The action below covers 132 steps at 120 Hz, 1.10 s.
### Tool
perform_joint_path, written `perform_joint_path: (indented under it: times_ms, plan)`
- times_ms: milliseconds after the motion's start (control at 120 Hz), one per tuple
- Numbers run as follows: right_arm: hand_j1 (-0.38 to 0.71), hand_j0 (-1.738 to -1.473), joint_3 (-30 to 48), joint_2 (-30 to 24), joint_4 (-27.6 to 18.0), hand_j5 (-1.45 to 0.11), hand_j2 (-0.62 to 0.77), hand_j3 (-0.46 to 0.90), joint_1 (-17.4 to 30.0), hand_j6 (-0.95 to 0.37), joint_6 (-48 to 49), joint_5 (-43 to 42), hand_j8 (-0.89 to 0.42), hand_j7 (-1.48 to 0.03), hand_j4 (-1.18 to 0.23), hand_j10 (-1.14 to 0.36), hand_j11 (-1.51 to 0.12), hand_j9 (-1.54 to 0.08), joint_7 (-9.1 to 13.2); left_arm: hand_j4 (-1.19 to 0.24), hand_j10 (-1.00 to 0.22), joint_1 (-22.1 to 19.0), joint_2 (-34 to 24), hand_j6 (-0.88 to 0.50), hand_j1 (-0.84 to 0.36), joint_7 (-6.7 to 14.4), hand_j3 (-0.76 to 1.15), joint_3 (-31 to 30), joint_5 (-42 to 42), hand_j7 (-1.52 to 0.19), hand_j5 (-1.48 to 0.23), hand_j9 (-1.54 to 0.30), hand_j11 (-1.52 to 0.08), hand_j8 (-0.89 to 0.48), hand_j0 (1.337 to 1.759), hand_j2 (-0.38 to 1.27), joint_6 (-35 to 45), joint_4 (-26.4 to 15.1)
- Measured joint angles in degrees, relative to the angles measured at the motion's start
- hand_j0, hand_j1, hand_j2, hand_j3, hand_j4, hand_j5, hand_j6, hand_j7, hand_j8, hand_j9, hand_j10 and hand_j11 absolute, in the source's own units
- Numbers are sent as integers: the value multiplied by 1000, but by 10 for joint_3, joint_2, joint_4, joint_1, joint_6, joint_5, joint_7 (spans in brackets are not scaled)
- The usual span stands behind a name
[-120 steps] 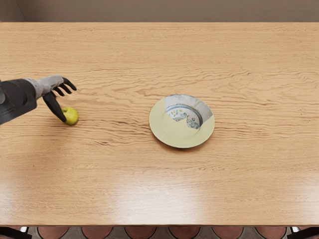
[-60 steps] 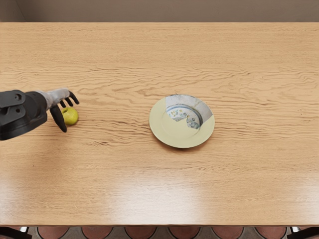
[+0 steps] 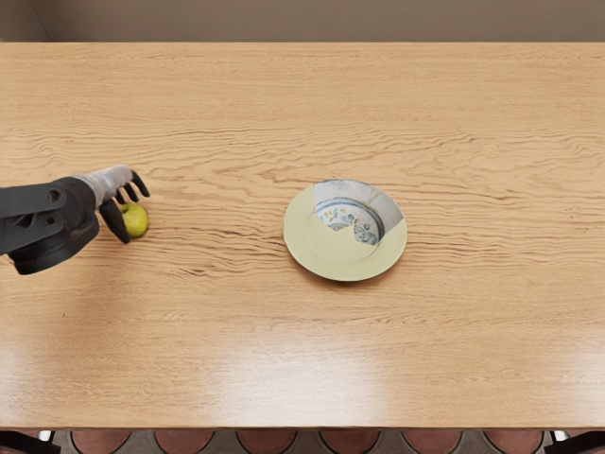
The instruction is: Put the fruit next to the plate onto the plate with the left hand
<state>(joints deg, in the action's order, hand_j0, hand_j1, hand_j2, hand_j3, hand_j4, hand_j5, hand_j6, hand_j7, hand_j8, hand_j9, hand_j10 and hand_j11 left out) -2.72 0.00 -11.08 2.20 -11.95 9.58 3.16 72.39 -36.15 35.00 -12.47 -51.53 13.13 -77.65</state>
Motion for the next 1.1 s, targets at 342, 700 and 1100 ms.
perform_joint_path:
  times_ms: [342,700,1100]
  plan:
    - [-305,-1658,0,0,0,-47,-7,0,0,-37,0,0,-37,-47,-37,-37,-47,-47,0,-472,-472,-3,28,-472,-205,0,0,-8,0,-615,-615,-615,-615,-472,1658,113,7,26]
    - [-305,-1658,0,0,0,-47,-7,0,0,-37,0,0,-37,-47,-37,-37,-47,-47,0,-568,-564,-1,28,-514,-262,0,0,-22,-1,-741,-736,-744,-744,-520,1657,271,23,32]
    - [-305,-1658,0,0,0,-47,-7,0,0,-37,0,0,-37,-47,-37,-37,-47,-47,0,-683,-619,24,19,-423,-282,0,0,-26,4,-933,-952,-931,-926,-429,1655,352,27,35]
